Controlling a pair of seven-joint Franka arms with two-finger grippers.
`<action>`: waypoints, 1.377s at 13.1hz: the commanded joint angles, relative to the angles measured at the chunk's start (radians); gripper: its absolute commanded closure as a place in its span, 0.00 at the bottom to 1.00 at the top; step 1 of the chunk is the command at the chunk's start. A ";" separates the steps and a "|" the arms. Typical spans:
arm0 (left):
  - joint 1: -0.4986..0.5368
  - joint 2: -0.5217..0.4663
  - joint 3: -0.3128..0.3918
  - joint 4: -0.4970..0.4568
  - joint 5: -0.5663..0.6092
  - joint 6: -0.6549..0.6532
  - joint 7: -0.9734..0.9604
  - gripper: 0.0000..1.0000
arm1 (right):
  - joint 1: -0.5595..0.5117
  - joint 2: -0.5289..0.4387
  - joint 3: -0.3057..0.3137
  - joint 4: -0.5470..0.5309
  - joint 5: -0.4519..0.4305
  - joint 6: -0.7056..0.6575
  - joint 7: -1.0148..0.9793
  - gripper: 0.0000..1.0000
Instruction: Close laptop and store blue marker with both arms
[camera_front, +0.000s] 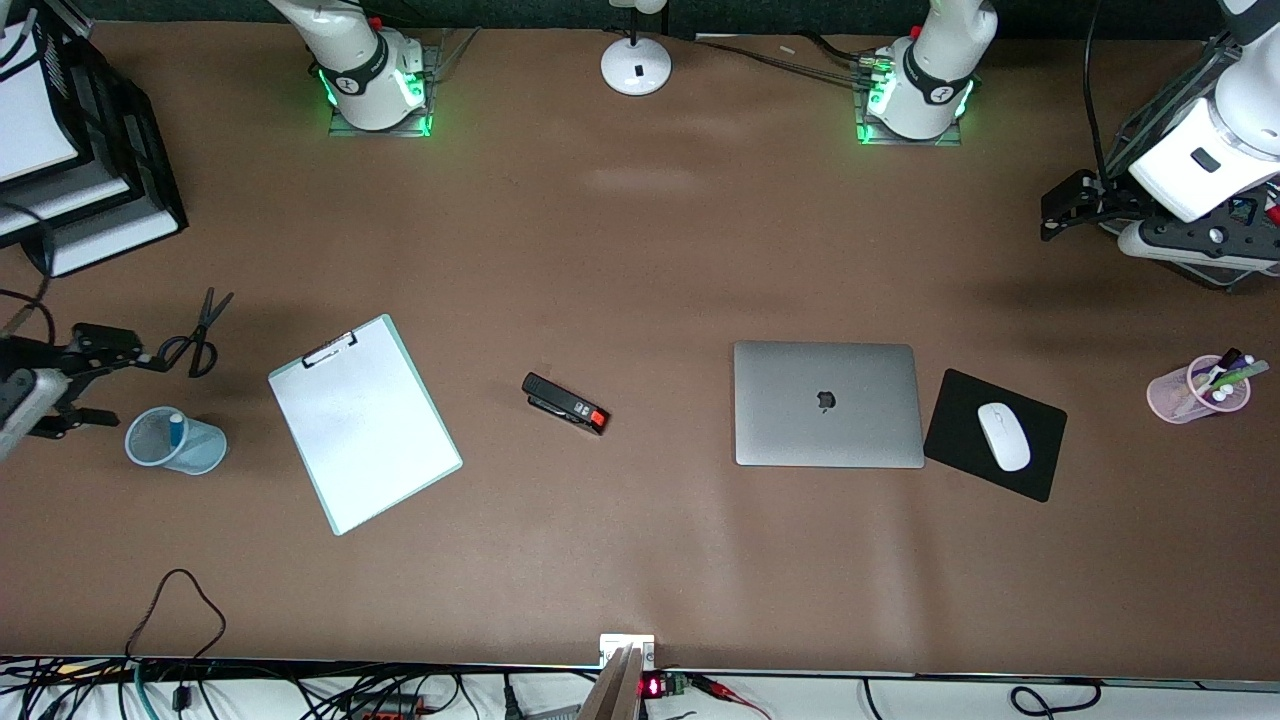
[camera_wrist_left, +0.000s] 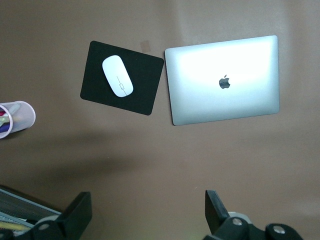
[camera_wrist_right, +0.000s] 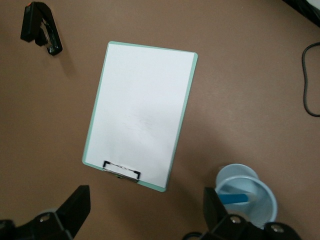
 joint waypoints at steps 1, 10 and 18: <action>-0.005 0.022 0.000 0.035 0.022 -0.018 0.022 0.00 | 0.049 -0.050 -0.002 -0.016 -0.081 -0.038 0.151 0.00; 0.003 0.023 -0.003 0.034 0.022 -0.020 0.024 0.00 | 0.160 -0.173 0.002 -0.025 -0.164 -0.203 0.811 0.00; 0.003 0.022 -0.005 0.034 0.023 -0.022 0.044 0.00 | 0.219 -0.460 0.004 -0.180 -0.285 -0.212 0.957 0.00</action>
